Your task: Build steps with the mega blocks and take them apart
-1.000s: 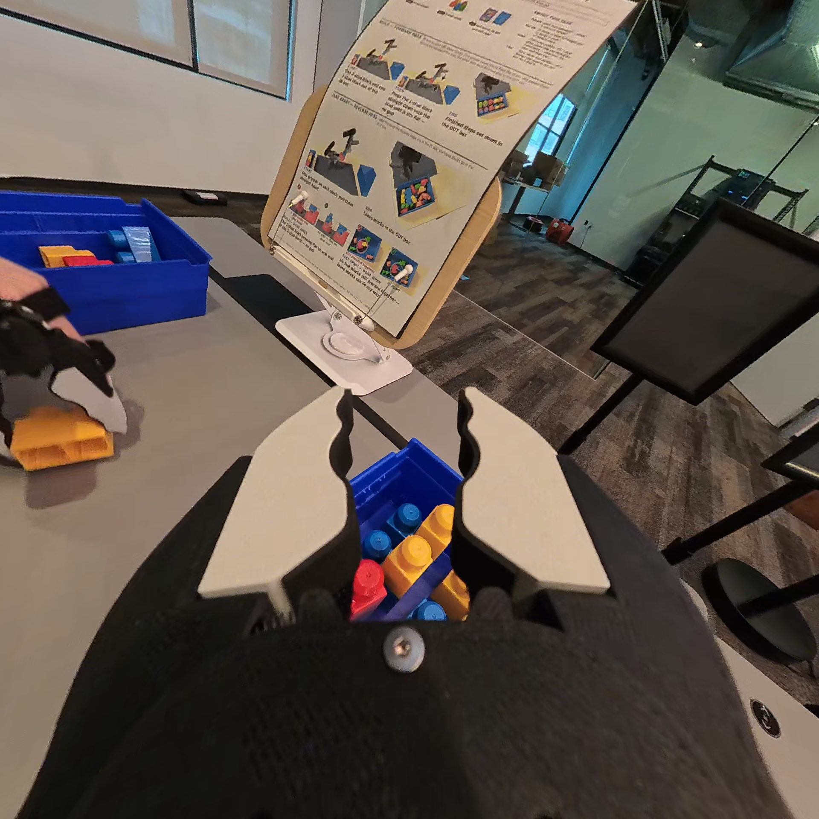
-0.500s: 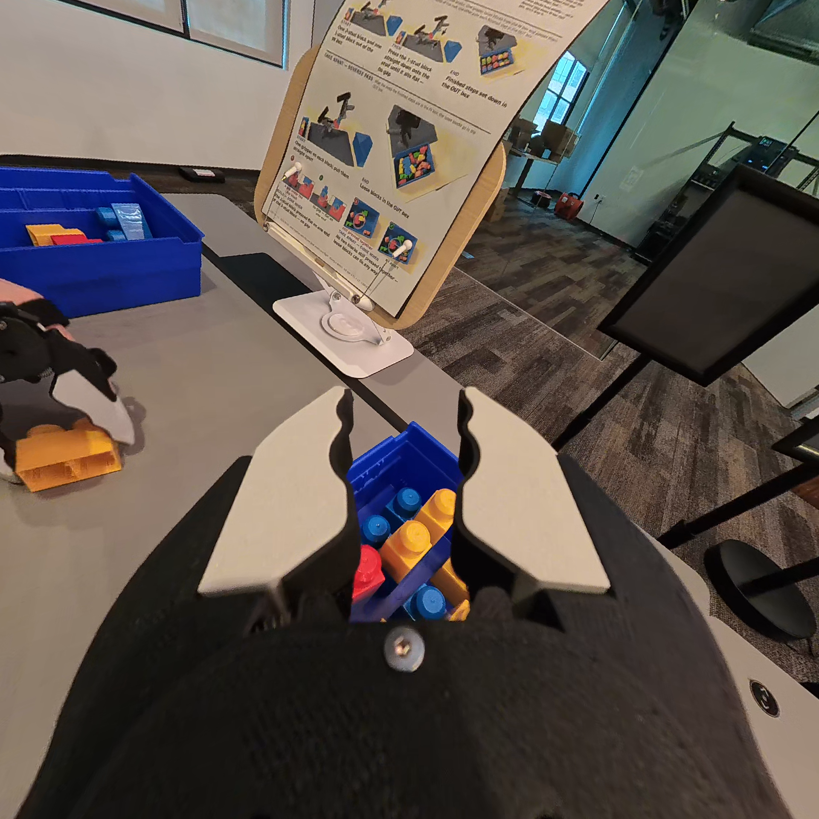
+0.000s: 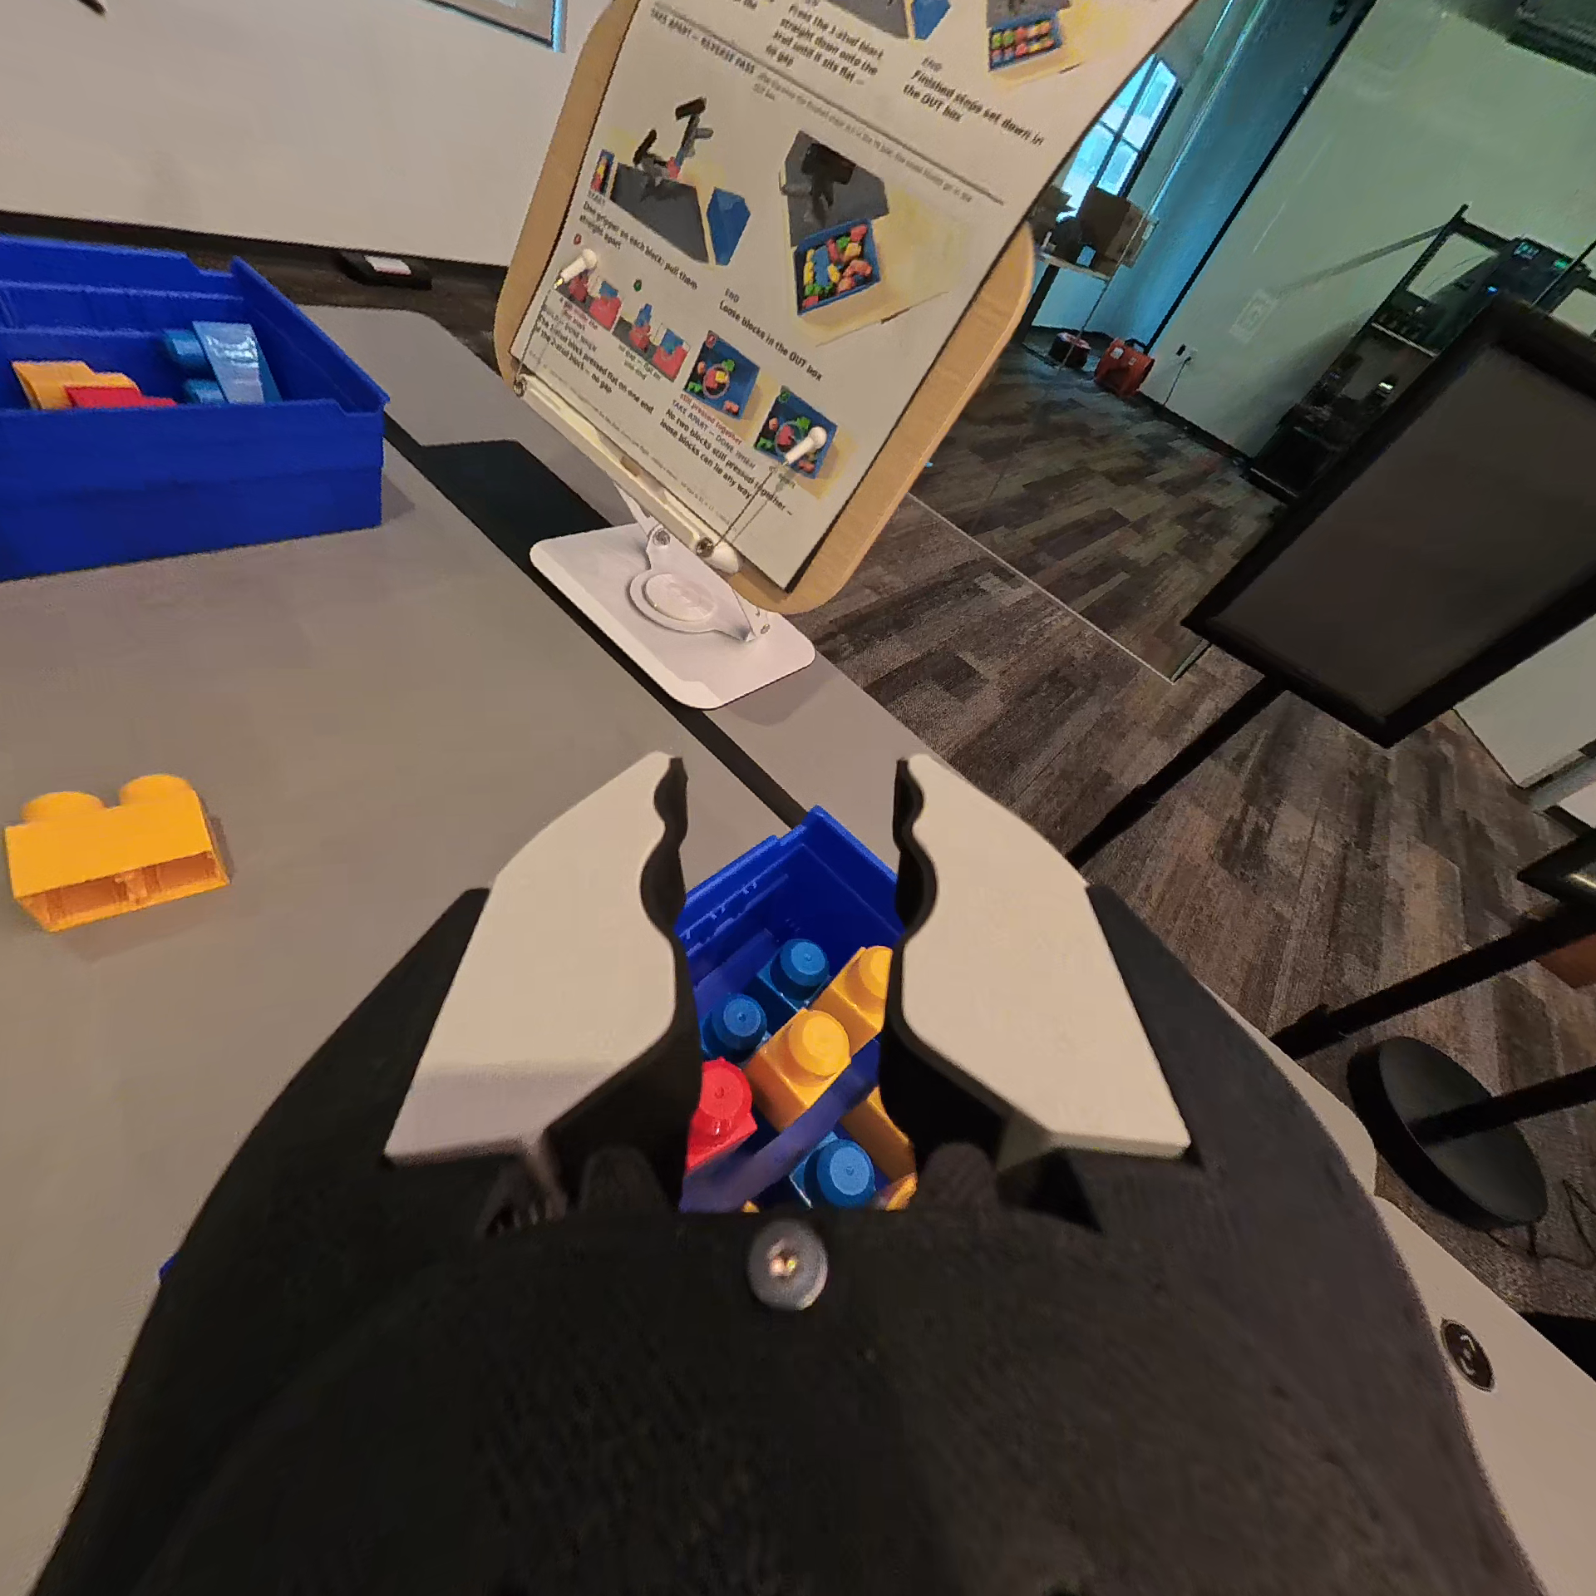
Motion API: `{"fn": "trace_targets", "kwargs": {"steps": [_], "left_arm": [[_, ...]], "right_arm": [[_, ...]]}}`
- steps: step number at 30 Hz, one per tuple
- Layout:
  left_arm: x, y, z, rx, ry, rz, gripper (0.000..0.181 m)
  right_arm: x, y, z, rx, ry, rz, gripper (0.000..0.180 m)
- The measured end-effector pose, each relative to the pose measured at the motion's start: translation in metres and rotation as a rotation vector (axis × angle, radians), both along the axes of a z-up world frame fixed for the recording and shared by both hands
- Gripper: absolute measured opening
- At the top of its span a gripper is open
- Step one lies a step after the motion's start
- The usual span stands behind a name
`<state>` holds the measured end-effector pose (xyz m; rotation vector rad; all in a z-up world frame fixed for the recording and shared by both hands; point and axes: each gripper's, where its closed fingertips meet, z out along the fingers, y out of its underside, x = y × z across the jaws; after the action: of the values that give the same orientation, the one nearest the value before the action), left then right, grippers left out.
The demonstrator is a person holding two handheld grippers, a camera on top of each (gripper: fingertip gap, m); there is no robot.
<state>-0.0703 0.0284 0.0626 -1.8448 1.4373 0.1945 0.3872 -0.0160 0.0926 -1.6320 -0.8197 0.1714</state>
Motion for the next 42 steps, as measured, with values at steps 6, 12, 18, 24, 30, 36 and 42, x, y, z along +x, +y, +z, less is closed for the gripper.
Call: {"fn": "trace_targets", "kwargs": {"steps": [6, 12, 18, 24, 30, 36, 42], "left_arm": [[-0.06, 0.007, -0.08, -0.208, 0.105, 0.093, 0.086], [-0.102, 0.007, -0.161, -0.439, 0.27, 0.101, 0.085], [-0.116, 0.022, -0.194, -0.457, 0.366, 0.044, 0.08], [-0.128, 0.019, -0.205, -0.512, 0.445, 0.012, 0.066], [-0.135, 0.017, -0.211, -0.499, 0.547, -0.002, 0.074], [-0.137, 0.014, -0.21, -0.498, 0.585, 0.004, 0.067], [-0.116, 0.021, -0.167, -0.382, 0.477, 0.049, 0.066]], "right_arm": [[-0.002, 0.011, -0.022, -0.054, -0.079, -0.023, 0.048], [0.0, 0.021, -0.039, -0.099, -0.111, -0.05, 0.048], [-0.012, 0.031, -0.066, -0.166, -0.189, -0.044, 0.048], [-0.028, 0.033, -0.082, -0.173, -0.275, -0.012, 0.049], [-0.039, 0.028, -0.077, -0.171, -0.243, 0.033, 0.049], [-0.039, 0.027, -0.075, -0.18, -0.212, 0.043, 0.049], [-0.037, 0.024, -0.068, -0.167, -0.194, 0.053, 0.049]]}}
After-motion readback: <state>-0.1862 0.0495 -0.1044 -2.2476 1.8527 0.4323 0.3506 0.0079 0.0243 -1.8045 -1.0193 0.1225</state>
